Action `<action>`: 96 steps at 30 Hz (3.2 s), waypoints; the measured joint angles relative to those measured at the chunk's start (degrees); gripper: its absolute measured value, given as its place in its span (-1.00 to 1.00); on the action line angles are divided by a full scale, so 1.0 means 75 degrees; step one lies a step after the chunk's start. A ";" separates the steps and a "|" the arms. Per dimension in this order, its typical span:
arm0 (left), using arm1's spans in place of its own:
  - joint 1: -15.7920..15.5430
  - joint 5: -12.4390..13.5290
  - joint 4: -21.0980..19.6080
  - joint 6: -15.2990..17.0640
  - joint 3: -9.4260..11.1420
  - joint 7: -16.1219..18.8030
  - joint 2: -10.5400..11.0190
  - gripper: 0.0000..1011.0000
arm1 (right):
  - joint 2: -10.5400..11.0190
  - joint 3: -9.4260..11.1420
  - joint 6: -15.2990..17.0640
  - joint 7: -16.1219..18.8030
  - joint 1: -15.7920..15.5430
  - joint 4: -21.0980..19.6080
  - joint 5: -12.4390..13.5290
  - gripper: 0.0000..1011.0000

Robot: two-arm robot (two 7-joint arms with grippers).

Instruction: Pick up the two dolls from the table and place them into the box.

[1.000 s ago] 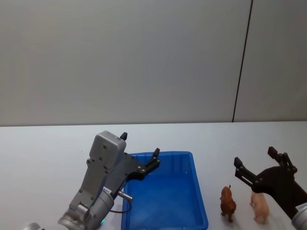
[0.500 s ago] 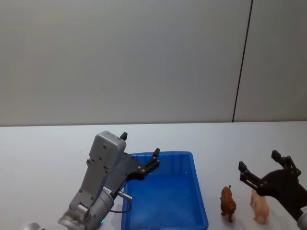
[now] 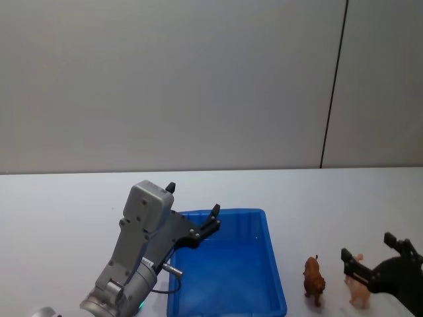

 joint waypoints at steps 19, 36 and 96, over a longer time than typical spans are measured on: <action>0.0000 0.0000 0.0000 0.0000 0.0000 0.0000 0.0000 0.98 | -0.0063 -0.0065 0.0421 0.0239 -0.0033 0.0622 0.0091 0.98; 0.0000 0.0000 0.0000 0.0000 0.0000 0.0000 0.0000 0.98 | -0.0354 -0.0192 0.0644 0.0096 0.0235 0.1269 0.0027 0.98; 0.0000 0.0000 0.0000 0.0000 0.0000 0.0000 0.0000 0.98 | -0.1258 -0.0587 -0.0086 0.1725 0.2139 0.1463 -0.1278 -0.28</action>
